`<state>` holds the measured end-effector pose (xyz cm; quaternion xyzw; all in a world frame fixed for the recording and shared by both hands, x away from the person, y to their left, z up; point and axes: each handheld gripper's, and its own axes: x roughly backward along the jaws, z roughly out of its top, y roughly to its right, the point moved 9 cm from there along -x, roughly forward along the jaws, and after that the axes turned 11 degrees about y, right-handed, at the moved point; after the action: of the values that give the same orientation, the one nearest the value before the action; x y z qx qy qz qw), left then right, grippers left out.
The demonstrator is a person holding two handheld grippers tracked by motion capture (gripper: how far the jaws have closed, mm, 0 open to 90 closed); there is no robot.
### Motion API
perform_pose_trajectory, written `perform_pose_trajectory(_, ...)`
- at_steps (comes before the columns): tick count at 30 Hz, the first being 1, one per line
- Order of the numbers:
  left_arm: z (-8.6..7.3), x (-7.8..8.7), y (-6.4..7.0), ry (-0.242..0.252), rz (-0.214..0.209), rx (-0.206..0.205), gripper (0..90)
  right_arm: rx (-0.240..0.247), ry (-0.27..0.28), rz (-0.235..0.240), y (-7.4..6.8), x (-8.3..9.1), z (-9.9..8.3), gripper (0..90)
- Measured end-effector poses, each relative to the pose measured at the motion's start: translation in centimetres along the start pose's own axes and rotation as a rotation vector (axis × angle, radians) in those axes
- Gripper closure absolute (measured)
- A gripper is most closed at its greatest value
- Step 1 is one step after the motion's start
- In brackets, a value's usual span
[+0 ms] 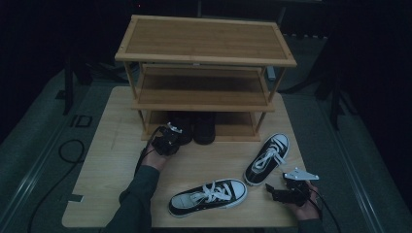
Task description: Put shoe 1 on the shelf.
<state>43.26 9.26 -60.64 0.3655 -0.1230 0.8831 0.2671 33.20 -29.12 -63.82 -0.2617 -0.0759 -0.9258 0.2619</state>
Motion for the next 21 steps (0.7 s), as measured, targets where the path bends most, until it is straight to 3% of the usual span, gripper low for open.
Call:
perform_pose_trajectory(12,-0.7,1.7,-1.6,0.037,0.011,0.052,72.6,-0.001,0.0,0.0,0.0,0.0,0.0,14.8)
perform_pose_trajectory(21,-2.2,2.6,-3.0,0.042,0.018,0.094,70.5,-0.001,0.0,0.0,0.0,0.0,0.0,14.8)
